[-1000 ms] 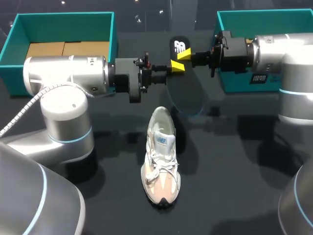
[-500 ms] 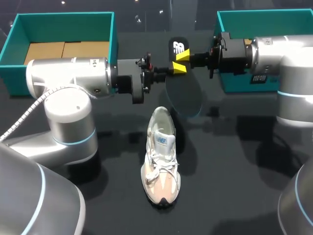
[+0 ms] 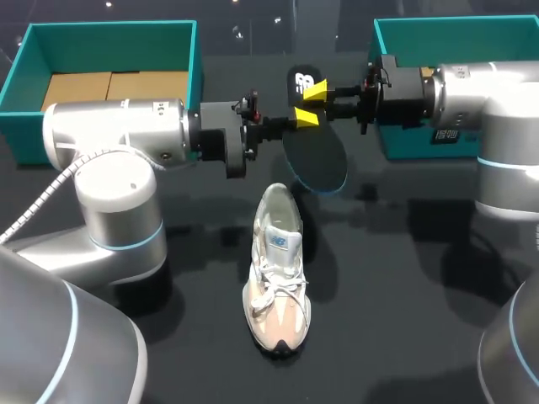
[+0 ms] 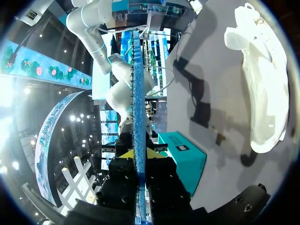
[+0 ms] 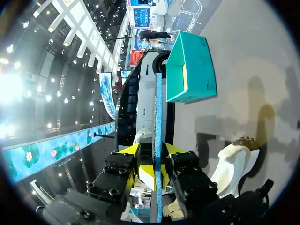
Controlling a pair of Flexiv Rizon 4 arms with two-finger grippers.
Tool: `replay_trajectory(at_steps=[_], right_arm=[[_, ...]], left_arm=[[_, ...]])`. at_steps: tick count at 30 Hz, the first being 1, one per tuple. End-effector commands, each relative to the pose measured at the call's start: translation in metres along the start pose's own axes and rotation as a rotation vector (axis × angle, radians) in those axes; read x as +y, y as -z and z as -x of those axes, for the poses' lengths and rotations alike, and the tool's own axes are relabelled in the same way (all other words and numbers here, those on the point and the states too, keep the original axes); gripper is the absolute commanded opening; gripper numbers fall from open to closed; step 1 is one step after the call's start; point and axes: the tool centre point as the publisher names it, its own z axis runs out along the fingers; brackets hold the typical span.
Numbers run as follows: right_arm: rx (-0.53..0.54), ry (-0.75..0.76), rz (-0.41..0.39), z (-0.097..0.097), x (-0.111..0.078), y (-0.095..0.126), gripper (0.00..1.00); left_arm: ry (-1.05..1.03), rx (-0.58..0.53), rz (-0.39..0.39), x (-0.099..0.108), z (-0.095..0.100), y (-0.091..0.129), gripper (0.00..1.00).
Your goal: Take the shoe out of the shoebox, open the shoe tongue, remove and reinsert the insole, then place the shoe into the shoebox
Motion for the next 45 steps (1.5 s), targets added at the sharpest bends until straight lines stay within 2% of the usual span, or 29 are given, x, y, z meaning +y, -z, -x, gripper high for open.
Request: replay_trajectory(at_steps=[1,3,11,16,19,23,38,45], right_arm=[[0.032,0.029,0.015,-0.001,-0.013,0.013,1.0],[0.048,0.058,-0.001,-0.003,-0.018,0.018,1.0],[0.069,0.084,0.017,-0.003,-0.041,0.037,1.0],[0.039,0.11,0.048,-0.004,-0.051,0.051,1.0],[0.035,0.114,0.061,-0.005,-0.054,0.056,1.0],[0.035,0.114,0.061,-0.005,-0.054,0.056,1.0],[0.035,0.114,0.061,-0.005,-0.054,0.056,1.0],[0.035,0.114,0.061,-0.005,-0.054,0.056,1.0]], left_arm=[[0.024,0.011,-0.003,-0.006,0.001,0.021,0.0],[0.053,0.017,-0.008,-0.009,0.001,0.031,0.0],[0.174,0.054,-0.025,-0.018,0.002,0.061,0.0],[0.406,0.057,-0.056,-0.024,0.008,0.073,0.0],[0.565,0.104,-0.06,-0.025,0.009,0.076,0.0],[0.73,0.151,-0.161,-0.033,0.012,0.079,0.0],[0.73,0.151,-0.161,-0.033,0.012,0.079,0.0],[1.176,0.233,-0.112,-0.035,0.032,0.082,0.0]])
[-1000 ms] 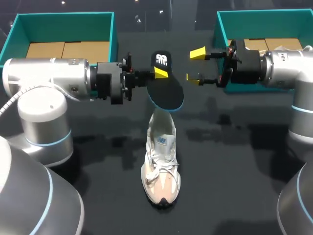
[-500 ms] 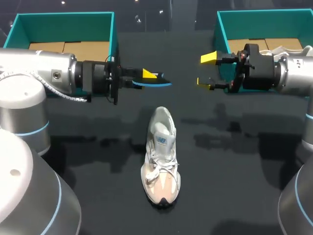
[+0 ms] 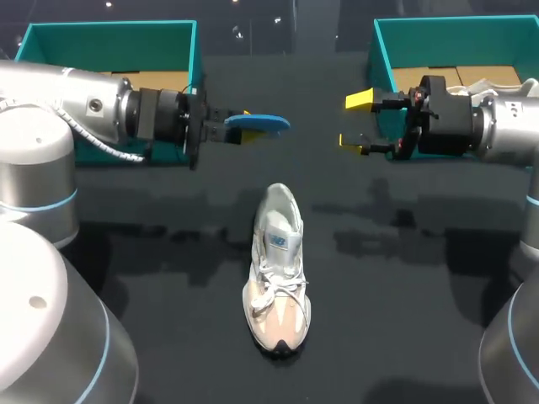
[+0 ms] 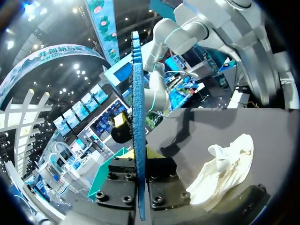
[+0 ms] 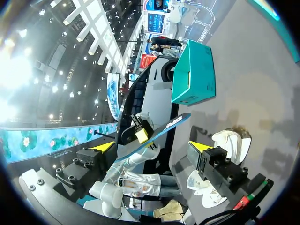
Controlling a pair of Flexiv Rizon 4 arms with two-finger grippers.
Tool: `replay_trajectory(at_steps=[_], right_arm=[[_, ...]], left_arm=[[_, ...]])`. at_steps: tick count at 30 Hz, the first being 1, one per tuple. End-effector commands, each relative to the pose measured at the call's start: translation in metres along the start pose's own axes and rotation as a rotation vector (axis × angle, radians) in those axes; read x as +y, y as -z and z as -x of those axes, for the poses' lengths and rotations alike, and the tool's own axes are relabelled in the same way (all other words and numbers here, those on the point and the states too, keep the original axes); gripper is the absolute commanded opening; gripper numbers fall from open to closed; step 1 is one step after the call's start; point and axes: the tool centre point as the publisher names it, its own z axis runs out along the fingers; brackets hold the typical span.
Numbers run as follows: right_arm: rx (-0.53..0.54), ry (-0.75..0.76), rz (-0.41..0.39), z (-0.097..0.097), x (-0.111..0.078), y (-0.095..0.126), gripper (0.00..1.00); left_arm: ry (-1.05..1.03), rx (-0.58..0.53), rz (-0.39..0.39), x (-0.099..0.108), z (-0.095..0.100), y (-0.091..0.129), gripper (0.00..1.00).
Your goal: Take the shoe out of the shoebox, open the shoe tongue, remove and reinsert the insole, then place the shoe into the shoebox
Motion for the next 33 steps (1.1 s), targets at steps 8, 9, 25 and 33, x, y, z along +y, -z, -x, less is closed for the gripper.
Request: replay_trajectory(at_steps=[8,9,25,33], right_arm=[[-0.002,0.0,0.002,0.0,-0.001,0.0,1.0],[-0.002,0.0,0.002,0.0,-0.001,0.0,1.0],[-0.002,0.0,0.002,0.0,-0.001,0.0,1.0],[-0.002,0.0,0.002,0.0,-0.001,0.0,1.0]], left_arm=[[0.693,0.091,0.023,-0.033,0.018,0.013,0.0],[0.731,0.094,0.024,-0.035,0.019,0.013,0.0],[1.311,0.104,0.049,-0.036,0.02,0.003,0.0],[1.463,0.086,0.03,-0.03,0.016,-0.002,0.0]])
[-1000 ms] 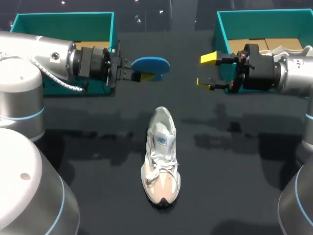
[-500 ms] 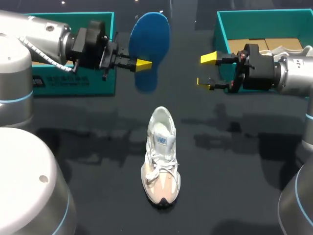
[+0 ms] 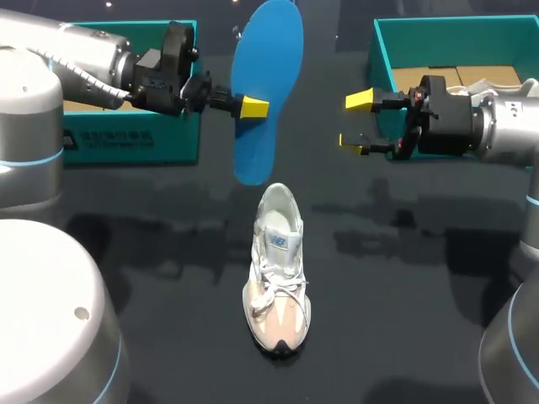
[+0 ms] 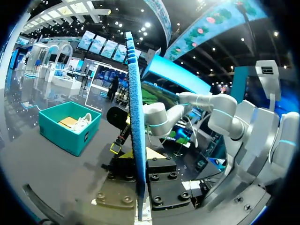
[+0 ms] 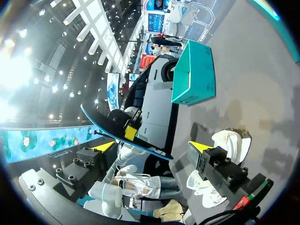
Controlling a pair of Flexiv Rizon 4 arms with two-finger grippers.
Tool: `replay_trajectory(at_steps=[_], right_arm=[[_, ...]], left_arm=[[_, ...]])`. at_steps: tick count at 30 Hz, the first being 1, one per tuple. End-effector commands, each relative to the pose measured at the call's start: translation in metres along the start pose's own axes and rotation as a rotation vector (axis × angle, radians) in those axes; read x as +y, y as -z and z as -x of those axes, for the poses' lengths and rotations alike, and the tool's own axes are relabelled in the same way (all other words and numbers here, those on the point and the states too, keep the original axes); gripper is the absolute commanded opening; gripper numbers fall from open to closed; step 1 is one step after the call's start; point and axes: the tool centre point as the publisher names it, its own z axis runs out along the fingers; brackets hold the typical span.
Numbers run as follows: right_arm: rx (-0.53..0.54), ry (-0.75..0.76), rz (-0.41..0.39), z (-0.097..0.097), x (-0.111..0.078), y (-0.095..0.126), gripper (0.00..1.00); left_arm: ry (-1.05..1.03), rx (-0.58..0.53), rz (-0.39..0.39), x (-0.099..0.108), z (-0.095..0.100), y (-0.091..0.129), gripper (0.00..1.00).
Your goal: Take the shoe out of the shoebox, open the shoe tongue, remove and reinsert the insole, then place the shoe into the shoebox
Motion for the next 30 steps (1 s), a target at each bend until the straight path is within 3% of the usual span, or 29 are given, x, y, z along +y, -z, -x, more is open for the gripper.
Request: replay_trajectory(at_steps=[1,17,30], right_arm=[[-0.002,0.0,0.001,0.0,-0.001,0.0,1.0],[-0.002,0.0,0.001,0.0,-0.001,0.0,1.0],[-0.002,0.0,0.001,0.0,-0.001,0.0,1.0]], left_arm=[[0.396,0.013,-0.017,0.005,0.008,-0.005,0.0],[0.746,-0.014,-0.089,0.025,0.025,-0.017,0.0],[0.895,-0.041,-0.131,0.041,0.042,-0.028,0.0]])
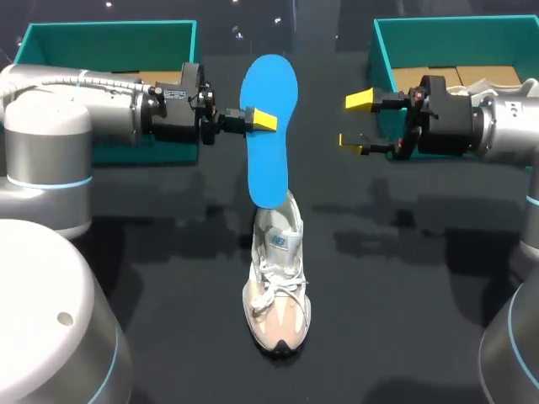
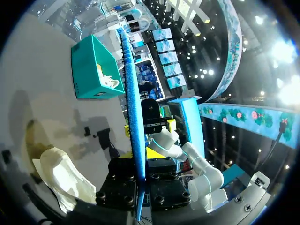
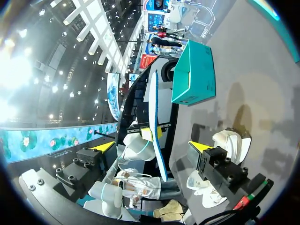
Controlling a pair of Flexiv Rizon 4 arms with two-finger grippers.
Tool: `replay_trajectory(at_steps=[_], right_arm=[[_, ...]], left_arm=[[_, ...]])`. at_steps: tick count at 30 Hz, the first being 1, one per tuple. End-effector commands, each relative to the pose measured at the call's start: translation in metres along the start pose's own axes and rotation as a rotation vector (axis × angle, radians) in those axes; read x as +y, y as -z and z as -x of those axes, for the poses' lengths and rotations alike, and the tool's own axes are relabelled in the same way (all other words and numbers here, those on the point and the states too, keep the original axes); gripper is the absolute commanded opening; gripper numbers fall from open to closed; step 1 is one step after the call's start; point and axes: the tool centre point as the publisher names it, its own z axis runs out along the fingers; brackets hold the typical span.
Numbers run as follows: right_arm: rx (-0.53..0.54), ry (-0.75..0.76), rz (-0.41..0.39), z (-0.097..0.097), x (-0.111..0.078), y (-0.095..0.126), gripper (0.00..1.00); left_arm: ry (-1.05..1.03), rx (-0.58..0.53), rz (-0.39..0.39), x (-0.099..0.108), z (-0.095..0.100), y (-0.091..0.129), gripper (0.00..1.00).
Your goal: Take the shoe out of the shoebox, open the shoe tongue, remove and reinsert the insole, then place the shoe into the shoebox
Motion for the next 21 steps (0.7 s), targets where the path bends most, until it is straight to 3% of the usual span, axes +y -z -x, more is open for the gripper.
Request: replay_trajectory(at_steps=[1,21], right_arm=[[-0.002,0.0,0.001,0.0,-0.001,0.0,1.0],[-0.347,0.076,-0.142,-0.029,-0.012,0.002,1.0]], left_arm=[[0.024,-0.011,-0.005,0.001,0.009,-0.01,0.0],[0.21,-0.001,-0.012,-0.005,0.034,-0.032,0.0]])
